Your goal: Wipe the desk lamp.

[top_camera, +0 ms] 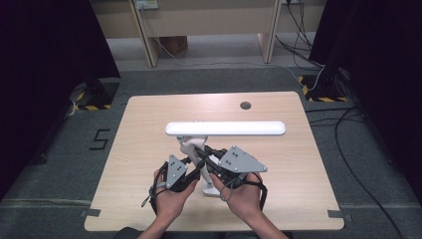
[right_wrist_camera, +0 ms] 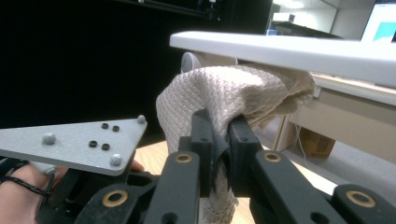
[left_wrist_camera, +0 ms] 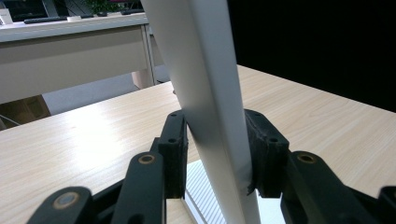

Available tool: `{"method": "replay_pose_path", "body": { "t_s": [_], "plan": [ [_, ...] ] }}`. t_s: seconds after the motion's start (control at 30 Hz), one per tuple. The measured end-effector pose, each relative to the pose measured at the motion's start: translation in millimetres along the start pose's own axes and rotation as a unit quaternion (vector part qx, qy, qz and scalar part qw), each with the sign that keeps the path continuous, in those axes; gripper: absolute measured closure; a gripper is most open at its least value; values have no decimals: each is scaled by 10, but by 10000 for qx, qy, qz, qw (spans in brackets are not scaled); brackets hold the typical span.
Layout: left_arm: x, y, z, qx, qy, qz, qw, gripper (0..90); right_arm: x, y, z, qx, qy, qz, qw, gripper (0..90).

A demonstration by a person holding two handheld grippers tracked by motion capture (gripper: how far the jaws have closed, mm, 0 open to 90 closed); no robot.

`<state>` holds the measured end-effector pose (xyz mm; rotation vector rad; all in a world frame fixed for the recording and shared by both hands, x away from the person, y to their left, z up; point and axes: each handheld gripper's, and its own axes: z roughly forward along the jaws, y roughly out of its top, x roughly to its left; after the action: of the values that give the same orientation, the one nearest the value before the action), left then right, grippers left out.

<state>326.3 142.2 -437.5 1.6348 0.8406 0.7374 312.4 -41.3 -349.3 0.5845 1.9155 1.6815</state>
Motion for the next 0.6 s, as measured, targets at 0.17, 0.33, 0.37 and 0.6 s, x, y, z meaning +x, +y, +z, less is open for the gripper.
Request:
{"method": "replay_pose_path", "body": {
  "t_s": [0.17,0.33,0.37,0.6],
  "plan": [
    [-2,0,-3,10,3,37,10000,621,9,-37,52,103,9,51,9999,837],
    [-12,-1,-6,9,-1,54,10000,620,23,-70,90,203,-4,5,9998,835],
    [-13,-1,-6,12,-2,59,10000,620,27,-74,97,209,0,27,9998,834],
    [-20,-2,-5,7,17,94,10000,622,47,-103,124,326,-1,-28,9995,831]
  ]
}}
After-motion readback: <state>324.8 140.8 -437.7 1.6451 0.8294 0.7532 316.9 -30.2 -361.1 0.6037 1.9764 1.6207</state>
